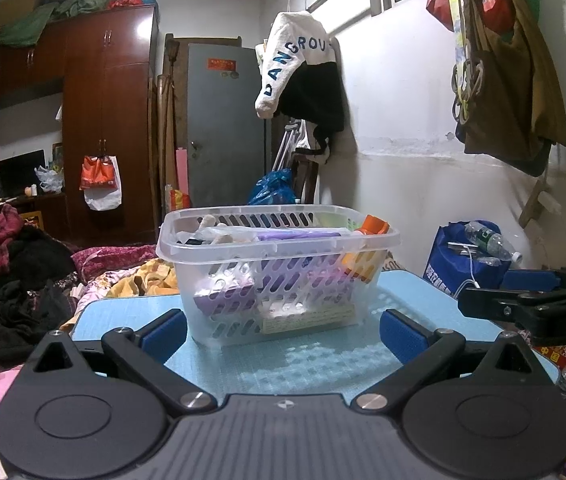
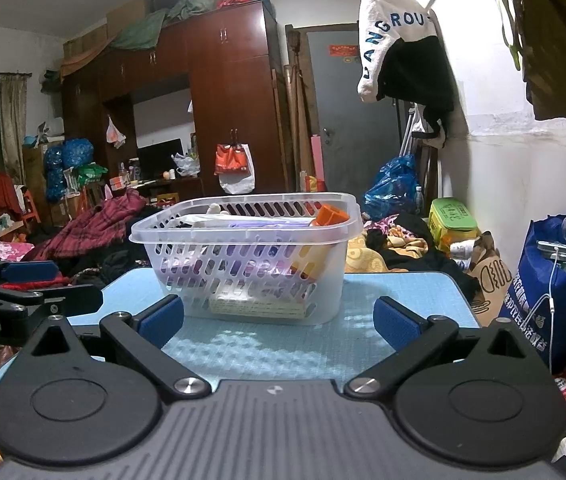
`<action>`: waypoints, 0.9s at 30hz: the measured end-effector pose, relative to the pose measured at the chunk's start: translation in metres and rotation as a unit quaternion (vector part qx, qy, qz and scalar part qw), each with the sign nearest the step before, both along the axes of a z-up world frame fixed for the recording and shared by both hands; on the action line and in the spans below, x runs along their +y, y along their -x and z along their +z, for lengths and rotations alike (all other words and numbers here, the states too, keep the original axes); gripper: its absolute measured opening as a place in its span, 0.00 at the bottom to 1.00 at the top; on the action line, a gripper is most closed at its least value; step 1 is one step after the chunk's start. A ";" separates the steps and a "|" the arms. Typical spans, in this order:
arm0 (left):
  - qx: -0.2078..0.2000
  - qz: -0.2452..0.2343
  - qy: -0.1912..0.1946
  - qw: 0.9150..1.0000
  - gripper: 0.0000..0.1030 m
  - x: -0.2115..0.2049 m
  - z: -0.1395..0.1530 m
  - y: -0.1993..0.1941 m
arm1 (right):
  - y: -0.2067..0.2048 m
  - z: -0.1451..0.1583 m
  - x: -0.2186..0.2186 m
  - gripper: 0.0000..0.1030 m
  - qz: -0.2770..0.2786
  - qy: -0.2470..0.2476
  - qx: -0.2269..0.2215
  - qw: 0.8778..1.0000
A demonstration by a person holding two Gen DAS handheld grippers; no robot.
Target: Organize objects
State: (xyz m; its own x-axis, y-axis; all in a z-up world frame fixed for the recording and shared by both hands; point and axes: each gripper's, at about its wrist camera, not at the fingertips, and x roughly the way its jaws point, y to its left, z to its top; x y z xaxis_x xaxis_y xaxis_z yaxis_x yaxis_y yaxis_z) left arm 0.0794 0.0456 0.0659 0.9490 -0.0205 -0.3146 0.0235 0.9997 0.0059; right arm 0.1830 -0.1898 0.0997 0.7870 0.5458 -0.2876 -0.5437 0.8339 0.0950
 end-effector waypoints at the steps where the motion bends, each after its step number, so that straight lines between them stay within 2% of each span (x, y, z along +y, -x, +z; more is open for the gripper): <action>1: 0.000 0.000 -0.001 1.000 1.00 0.000 0.000 0.000 | 0.000 0.000 -0.001 1.00 0.000 0.000 0.000 1.000; 27: 0.001 -0.002 0.003 1.000 1.00 0.000 -0.002 -0.002 | -0.001 -0.001 0.000 1.00 0.000 0.000 0.002 1.000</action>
